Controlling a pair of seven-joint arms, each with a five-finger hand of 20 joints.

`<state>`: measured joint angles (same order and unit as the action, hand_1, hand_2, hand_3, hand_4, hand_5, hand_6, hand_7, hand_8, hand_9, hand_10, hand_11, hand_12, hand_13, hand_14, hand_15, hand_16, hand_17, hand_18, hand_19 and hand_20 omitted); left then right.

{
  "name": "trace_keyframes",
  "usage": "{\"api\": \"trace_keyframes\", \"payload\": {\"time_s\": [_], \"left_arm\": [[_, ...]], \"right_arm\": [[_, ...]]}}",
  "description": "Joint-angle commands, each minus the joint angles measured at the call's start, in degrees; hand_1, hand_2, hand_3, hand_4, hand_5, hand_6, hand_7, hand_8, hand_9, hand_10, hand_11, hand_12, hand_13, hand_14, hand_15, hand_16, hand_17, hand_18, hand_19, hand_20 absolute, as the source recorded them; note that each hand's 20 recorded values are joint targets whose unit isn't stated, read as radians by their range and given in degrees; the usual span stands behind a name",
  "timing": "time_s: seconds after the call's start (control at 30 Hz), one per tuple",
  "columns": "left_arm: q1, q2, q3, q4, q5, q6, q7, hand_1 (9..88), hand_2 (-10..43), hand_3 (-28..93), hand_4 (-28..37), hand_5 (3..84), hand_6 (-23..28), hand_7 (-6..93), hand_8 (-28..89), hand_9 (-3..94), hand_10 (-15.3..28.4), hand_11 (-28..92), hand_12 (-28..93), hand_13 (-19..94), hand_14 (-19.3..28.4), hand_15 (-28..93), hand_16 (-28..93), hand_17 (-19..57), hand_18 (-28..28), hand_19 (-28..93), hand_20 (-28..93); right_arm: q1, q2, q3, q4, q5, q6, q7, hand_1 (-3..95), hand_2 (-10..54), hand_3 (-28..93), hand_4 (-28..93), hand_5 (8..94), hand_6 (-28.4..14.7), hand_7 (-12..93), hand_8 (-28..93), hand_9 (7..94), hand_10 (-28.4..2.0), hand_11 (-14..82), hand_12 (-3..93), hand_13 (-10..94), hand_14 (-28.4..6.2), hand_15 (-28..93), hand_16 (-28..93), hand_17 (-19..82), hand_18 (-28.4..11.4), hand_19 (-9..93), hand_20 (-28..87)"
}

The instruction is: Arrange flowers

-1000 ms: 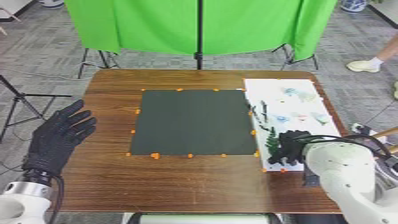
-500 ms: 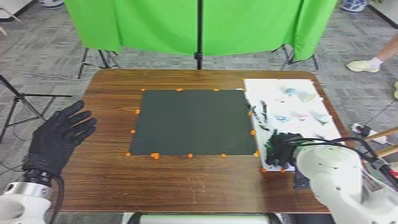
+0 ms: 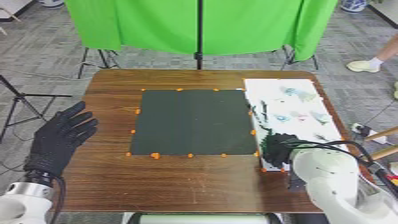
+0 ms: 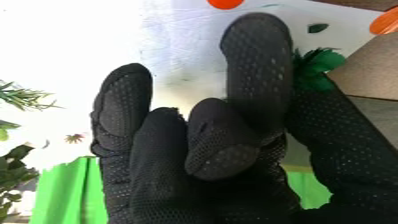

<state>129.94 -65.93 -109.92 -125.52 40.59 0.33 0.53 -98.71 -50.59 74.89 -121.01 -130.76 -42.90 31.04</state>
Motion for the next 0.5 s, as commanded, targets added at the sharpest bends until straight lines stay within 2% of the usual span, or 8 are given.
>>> {"api": "trace_keyframes", "payload": {"time_s": [0.03,0.17,0.33,0.5], "left_arm": [[0.6,-0.48,0.09,0.11,-0.17,0.54,-0.63,25.9,-1.8,69,-28.3,33.5,3.6,24.5,-13,28.3,12.3,32,14,22,14.3,50,-4,-8.1,20.9,50,7],[0.5,-0.52,0.12,0.09,-0.12,0.29,-0.81,25.8,-1.9,69,-28.2,33.5,3.6,24.5,-13,28.1,12.3,32,14,22,14.3,49,-4,-8.1,20.9,50,7],[0.3,-0.49,-0.08,0.11,-0.09,0.58,-0.95,25.8,-1.9,69,-28.3,33.5,3.6,24.6,-13,28.1,12.3,32,14,22,14.3,50,-4,-8.1,20.9,50,7],[0.7,-0.69,-0.22,-0.04,-0.24,0.73,-0.95,25.9,-2.0,69,-28.3,33.6,3.6,24.6,-13,28.2,12.3,32,14,22,14.3,50,-4,-8.1,20.9,50,7]], "right_arm": [[-2.9,0.0,1.5,2.0,0.1,-1.2,5.9,25.9,-0.4,93,-4,93.5,-0.5,58,-8,93.7,-11.0,66.8,28.1,90,-8.9,84,32,45,-20.1,93,21],[-3.1,-0.5,3.5,1.6,5.8,-1.8,10.7,25.6,-1.4,93,2,93.7,-0.4,60,-7,93.7,-10.8,67.1,21.8,92,-9.2,81,32,46,-20.3,93,20],[-3.7,-1.1,6.7,0.4,12.4,-2.3,13.4,25.6,-1.3,93,3,93.7,-0.3,60,-6,93.7,-10.8,67.3,20.2,93,-9.4,80,32,47,-20.7,93,19],[-4.3,-1.6,9.0,-1.8,13.5,1.0,11.7,25.7,-0.7,93,3,93.7,-0.3,60,-6,93.7,-10.6,67.4,20.0,93,-9.2,80,33,47,-20.7,93,19]]}}
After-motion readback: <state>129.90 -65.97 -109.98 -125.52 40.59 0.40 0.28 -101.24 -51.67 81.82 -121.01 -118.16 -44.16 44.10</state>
